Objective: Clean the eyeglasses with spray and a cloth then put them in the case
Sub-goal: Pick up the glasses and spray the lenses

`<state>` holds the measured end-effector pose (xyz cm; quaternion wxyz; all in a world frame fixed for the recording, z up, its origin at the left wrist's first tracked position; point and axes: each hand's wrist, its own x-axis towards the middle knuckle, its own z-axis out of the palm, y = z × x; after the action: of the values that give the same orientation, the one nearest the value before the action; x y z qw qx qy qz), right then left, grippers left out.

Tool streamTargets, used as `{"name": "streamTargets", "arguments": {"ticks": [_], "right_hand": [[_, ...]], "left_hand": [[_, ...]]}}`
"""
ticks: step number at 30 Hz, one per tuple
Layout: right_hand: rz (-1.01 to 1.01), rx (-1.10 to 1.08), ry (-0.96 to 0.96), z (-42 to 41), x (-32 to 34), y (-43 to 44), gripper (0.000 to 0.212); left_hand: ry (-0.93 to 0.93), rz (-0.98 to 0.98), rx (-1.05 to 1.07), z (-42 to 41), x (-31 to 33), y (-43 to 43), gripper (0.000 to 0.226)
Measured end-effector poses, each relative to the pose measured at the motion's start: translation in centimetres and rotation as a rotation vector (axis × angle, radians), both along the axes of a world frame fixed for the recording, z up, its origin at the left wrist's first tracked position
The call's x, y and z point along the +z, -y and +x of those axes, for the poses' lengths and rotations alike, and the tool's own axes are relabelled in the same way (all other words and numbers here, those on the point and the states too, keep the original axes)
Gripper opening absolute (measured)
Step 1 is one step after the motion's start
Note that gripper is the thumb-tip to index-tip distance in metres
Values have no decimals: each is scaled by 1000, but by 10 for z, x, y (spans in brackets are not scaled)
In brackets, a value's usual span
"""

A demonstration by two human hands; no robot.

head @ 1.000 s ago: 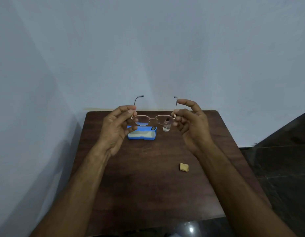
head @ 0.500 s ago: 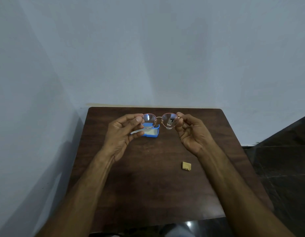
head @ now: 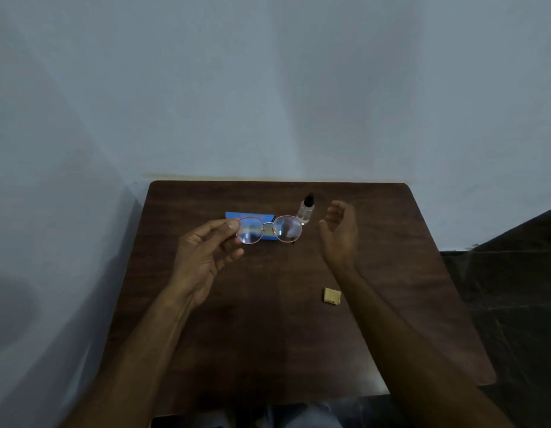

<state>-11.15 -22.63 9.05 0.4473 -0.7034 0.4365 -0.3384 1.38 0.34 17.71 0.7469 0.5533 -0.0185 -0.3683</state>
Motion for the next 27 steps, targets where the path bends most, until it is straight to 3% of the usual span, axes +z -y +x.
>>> {"name": "streamTargets", "arguments": {"ticks": [3, 7, 10, 14, 16, 19, 24, 27], "right_hand": [[-129, 87, -163, 19, -32, 28, 65], [-129, 183, -348, 47, -68, 61, 63], [-92, 214, -339, 62, -90, 75, 62], [-50, 259, -333, 75, -106, 79, 83], [-30, 256, -316, 80, -113, 81, 71], [36, 246, -265, 79, -111, 82, 37], [42, 291, -133, 54, -78, 59, 39], [89, 277, 19, 38, -41, 31, 27]], "left_hand": [[-21, 35, 23, -1, -5, 7, 31], [-52, 51, 48, -1, -10, 15, 27], [-77, 56, 63, -1, -13, 21, 26], [-98, 76, 90, -2, -16, 29, 28], [-108, 68, 96, -2, -16, 30, 27], [-120, 51, 110, -2, -15, 30, 23], [-133, 21, 182, 4, -10, 19, 21], [-124, 22, 216, 8, -8, 8, 23]]}}
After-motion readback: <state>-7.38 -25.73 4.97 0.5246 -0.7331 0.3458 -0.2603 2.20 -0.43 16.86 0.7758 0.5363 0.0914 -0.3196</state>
